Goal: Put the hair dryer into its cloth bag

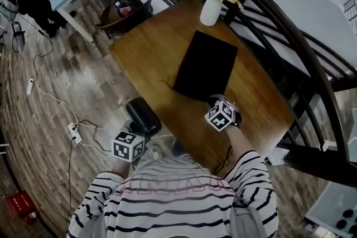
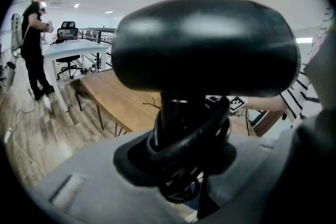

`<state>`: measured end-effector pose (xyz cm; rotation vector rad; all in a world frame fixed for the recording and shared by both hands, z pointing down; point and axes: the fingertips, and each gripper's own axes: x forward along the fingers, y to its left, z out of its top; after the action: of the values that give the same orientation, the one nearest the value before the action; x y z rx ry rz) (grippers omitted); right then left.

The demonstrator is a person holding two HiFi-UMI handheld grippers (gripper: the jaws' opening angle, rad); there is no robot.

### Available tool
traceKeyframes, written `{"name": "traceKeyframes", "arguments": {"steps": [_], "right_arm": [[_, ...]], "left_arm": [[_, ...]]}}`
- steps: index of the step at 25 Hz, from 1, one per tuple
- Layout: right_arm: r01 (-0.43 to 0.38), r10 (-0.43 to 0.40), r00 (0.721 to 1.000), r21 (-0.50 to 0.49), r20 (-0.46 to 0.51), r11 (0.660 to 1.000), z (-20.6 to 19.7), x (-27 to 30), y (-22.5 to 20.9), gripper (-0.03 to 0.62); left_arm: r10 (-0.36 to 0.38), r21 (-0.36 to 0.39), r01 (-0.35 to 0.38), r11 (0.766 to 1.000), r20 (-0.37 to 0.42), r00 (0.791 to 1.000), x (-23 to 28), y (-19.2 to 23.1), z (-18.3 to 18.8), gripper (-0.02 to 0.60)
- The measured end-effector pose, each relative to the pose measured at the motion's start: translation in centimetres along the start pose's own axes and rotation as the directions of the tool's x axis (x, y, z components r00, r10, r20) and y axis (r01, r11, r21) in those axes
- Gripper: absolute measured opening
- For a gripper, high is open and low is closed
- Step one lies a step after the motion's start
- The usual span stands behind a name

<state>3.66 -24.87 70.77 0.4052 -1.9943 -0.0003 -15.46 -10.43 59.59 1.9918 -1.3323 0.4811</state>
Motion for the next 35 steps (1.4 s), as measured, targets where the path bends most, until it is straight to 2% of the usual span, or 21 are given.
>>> {"name": "traceKeyframes", "arguments": {"steps": [4, 11, 16, 22, 28, 31, 35], "right_arm": [[-0.004, 0.004, 1.0, 0.014, 0.001, 1.0, 0.3, 0.0, -0.1, 0.018], [-0.035, 0.021, 0.996, 0.151, 0.092, 0.988, 2.1, -1.6, 0.1, 0.014], [-0.073, 0.016, 0.976, 0.256, 0.219, 0.964, 4.9, -3.0, 0.8, 0.014], [-0.108, -0.004, 0.954, 0.356, 0.298, 0.928, 6.8, -4.5, 1.6, 0.014], [-0.146, -0.017, 0.932, 0.416, 0.363, 0.898, 7.8, -5.9, 2.6, 0.012], [-0.155, -0.034, 0.923, 0.45, 0.384, 0.879, 8.0, -6.3, 2.6, 0.014], [-0.169, -0.05, 0.911, 0.482, 0.409, 0.86, 7.9, -7.1, 2.5, 0.012]], "left_arm": [[-0.011, -0.003, 0.011, 1.0, -0.028, 1.0, 0.7, 0.1, -0.6, 0.179], [-0.04, 0.021, 0.042, 0.999, -0.073, 0.996, 1.8, 0.0, -1.4, 0.179], [-0.064, 0.041, 0.07, 0.997, -0.117, 0.991, 3.1, 0.1, -2.1, 0.179], [-0.094, 0.055, 0.107, 0.993, -0.196, 0.976, 5.5, -0.1, -3.6, 0.179], [-0.111, 0.067, 0.138, 0.988, -0.311, 0.944, 7.8, -0.9, -5.3, 0.179], [-0.127, 0.078, 0.168, 0.983, -0.379, 0.917, 8.8, -1.4, -6.1, 0.179], [-0.13, 0.132, 0.213, 0.968, -0.463, 0.877, 10.0, -2.6, -7.2, 0.179]]}}
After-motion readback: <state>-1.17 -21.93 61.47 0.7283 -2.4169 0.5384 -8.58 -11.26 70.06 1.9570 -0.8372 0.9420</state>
